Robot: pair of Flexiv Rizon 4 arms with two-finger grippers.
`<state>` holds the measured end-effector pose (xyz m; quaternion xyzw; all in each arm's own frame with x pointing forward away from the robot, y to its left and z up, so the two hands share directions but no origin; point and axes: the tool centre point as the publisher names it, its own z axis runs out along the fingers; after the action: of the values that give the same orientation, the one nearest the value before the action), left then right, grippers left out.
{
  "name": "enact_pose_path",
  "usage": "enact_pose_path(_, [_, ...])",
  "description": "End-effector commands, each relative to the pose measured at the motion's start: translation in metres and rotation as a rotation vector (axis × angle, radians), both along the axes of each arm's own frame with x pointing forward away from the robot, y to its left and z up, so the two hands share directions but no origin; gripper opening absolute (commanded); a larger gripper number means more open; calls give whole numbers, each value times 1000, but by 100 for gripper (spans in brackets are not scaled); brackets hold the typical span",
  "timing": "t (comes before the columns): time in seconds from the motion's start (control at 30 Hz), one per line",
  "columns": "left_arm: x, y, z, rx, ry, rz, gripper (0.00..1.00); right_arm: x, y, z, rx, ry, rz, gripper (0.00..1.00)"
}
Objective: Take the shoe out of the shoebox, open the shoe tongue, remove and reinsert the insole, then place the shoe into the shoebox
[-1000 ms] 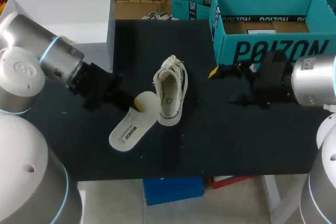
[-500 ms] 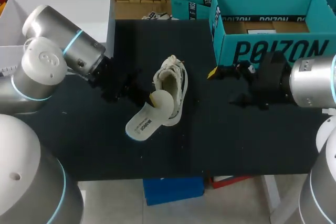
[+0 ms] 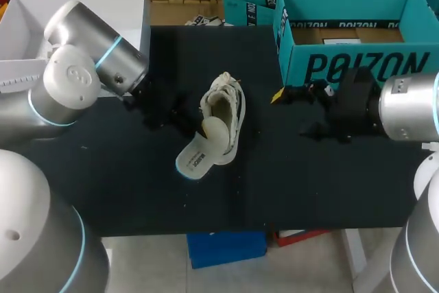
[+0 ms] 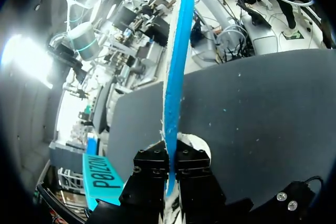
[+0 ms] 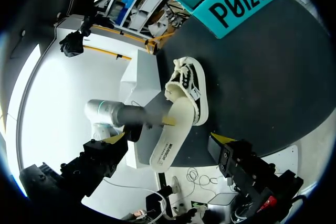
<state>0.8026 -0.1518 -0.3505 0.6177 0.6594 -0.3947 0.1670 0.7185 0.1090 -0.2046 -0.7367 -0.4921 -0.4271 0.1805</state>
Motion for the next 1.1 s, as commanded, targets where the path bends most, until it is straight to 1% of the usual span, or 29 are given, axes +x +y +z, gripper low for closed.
enact_pose_path(0.03, [8,-6,-4,17,0,3,0,0,0,0,-1,0,-1,100])
enact_pose_path(0.47, [35,-13,-20,28,8,31,0,0,0,0,-1,0,-1,100])
enact_pose_path(0.7, [50,-18,-20,33,0,41,0,0,0,0,-1,0,-1,100])
enact_pose_path(0.83, [56,-20,-21,35,-7,45,0,0,0,0,-1,0,-1,100])
enact_pose_path(1.0, [60,-21,-26,58,-11,56,0,0,0,0,-1,0,-1,100])
enact_pose_path(1.03, [61,-22,-28,64,-11,58,7,0,0,0,-1,0,-1,100])
enact_pose_path(1.07, [61,-22,-29,65,-10,60,24,0,0,0,-1,0,-1,100])
enact_pose_path(1.1, [62,-22,-29,67,-9,61,33,0,0,0,-1,0,-1,100])
